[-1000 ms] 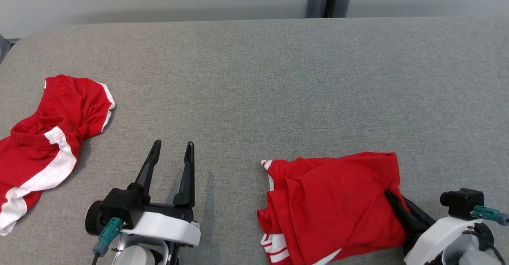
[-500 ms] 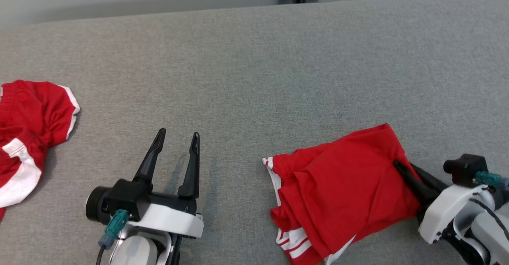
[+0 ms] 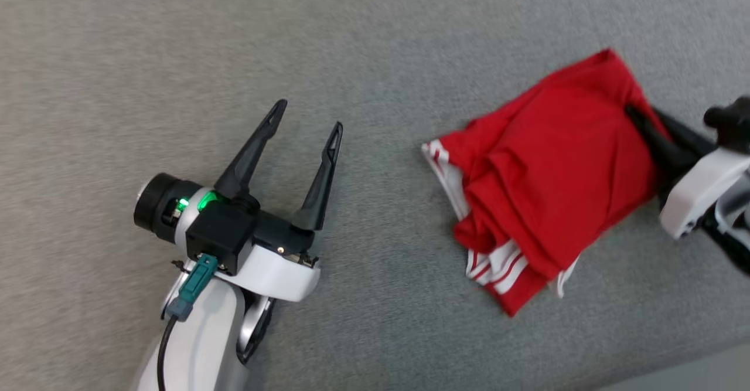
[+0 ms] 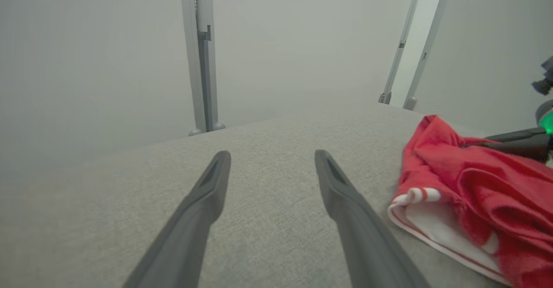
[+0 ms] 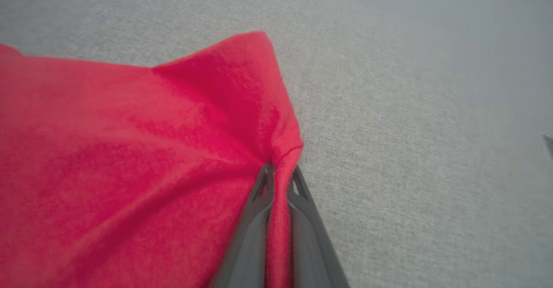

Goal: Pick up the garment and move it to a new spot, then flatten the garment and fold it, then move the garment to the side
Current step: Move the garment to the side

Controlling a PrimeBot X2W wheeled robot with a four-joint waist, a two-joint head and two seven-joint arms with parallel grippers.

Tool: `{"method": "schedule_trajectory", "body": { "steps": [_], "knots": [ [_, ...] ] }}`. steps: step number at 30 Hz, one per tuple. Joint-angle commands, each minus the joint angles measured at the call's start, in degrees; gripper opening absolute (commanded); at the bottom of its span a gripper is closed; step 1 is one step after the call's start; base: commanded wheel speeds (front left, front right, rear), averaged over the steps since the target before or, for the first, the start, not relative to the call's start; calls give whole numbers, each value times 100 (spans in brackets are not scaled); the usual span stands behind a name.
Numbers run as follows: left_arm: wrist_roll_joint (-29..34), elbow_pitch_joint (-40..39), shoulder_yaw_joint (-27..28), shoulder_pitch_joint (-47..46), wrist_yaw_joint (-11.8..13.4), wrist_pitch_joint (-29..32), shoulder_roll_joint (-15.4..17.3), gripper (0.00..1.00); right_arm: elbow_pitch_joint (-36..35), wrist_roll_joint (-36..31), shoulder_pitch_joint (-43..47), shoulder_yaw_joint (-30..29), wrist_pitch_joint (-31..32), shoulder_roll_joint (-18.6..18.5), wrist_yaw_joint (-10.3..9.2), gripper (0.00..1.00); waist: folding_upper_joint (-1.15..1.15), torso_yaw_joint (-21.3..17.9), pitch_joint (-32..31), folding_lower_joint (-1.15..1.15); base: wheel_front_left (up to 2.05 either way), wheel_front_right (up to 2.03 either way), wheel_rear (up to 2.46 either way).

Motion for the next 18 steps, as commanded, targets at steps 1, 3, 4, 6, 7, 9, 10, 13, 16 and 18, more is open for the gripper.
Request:
{"method": "schedule_trajectory", "body": {
  "steps": [1, 3, 4, 6, 7, 9, 10, 13, 16, 18],
  "knots": [
    [48, -1, 26, -97, -27, -5, 84, 100, 57, 42, -160, -4, -54, -63, -6, 0, 0, -389, 395, 0, 0, 0, 0],
    [99, 23, 53, -159, -42, -6, 146, 100, 187, 101, -440, 29, -56, -163, -6, 0, 0, -517, 533, 0, 0, 0, 0],
    [129, 33, 52, -201, -52, -6, 170, 100, 261, 97, -586, 12, -58, -215, -6, 0, 0, -554, 603, 0, 0, 0, 0],
    [163, 52, 34, -245, -86, 1, 218, 100, 405, 17, -794, -18, -56, -322, -5, 0, 0, -578, 703, 0, 0, 0, 0],
    [172, 66, 39, -221, -78, 2, 241, 100, 481, -3, -870, -61, -56, -359, -5, 0, 0, -588, 745, 0, 0, 0, 0],
    [193, 88, 49, -200, -70, 11, 274, 100, 715, 88, -986, -265, -56, -441, -5, 0, 0, -598, 827, 0, 0, 0, 0],
    [206, 105, 48, -185, -63, 19, 282, 100, 814, 114, -1036, -371, -56, -467, -5, 0, 0, -603, 864, 0, 0, 0, 0],
    [229, 153, 34, -134, -49, 29, 295, 100, 1136, -59, -1130, -644, -56, -542, -5, 0, 0, -612, 968, 0, 0, 0, 0],
    [241, 183, -7, -113, -44, 42, 289, 100, 1418, -331, -1203, -939, -56, -521, -5, 0, 0, -594, 1038, 0, 0, 0, 0],
    [237, 184, -26, -105, -44, 42, 283, 100, 1589, -566, -1296, -1195, -56, -537, -5, 0, 0, -573, 1070, 0, 0, 0, 0]
  ]
}}
